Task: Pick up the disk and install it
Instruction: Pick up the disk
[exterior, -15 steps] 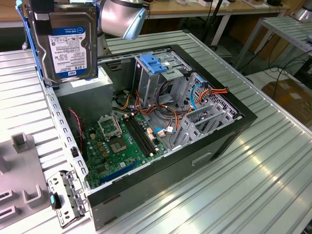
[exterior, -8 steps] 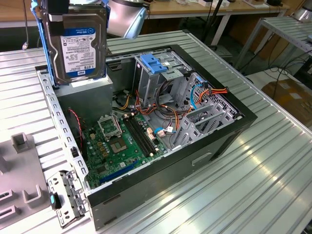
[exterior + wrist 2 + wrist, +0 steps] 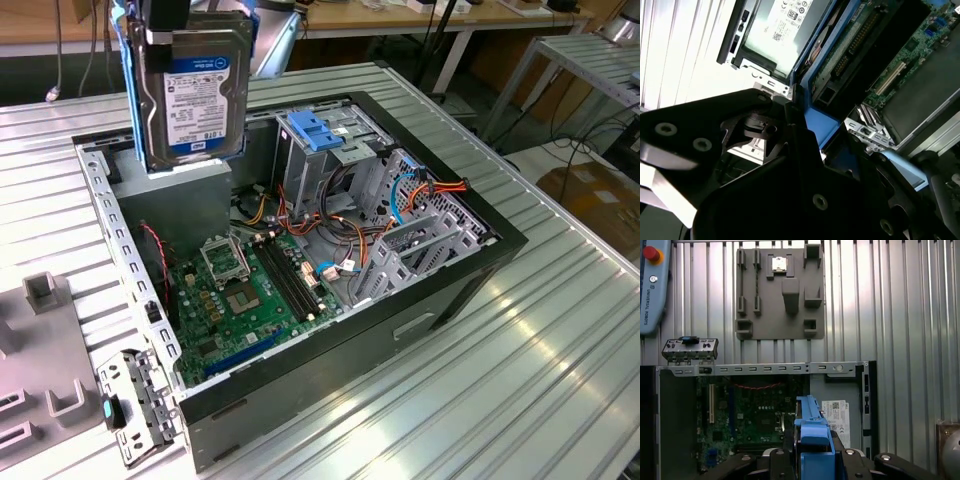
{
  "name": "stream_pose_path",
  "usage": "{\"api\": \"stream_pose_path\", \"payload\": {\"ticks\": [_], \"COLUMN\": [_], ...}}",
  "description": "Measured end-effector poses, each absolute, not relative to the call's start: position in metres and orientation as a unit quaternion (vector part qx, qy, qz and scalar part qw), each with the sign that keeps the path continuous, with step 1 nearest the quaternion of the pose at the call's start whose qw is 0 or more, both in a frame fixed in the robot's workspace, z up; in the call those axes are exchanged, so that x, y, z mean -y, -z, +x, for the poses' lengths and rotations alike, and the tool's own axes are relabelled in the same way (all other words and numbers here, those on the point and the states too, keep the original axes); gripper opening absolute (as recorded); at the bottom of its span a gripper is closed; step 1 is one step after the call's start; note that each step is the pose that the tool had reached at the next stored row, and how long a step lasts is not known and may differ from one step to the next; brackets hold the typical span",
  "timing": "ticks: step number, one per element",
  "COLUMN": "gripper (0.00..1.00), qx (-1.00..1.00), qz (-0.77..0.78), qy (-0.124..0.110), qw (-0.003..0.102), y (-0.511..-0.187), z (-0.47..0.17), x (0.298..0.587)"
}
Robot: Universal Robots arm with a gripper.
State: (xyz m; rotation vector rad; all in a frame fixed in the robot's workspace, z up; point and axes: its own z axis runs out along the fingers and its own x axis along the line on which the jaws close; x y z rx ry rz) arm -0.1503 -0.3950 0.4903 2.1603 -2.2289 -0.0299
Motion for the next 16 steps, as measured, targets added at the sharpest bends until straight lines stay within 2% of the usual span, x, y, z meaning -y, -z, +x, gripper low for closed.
{"api": "stream_pose_path", "payload": {"ticks": [16], "gripper": [0.37], "qx": [0.719], "qz": [0.695], "qy": [0.004], "qw": [0.024], "y": [-0.487], "z": [-0.121], "x": [0.397]}}
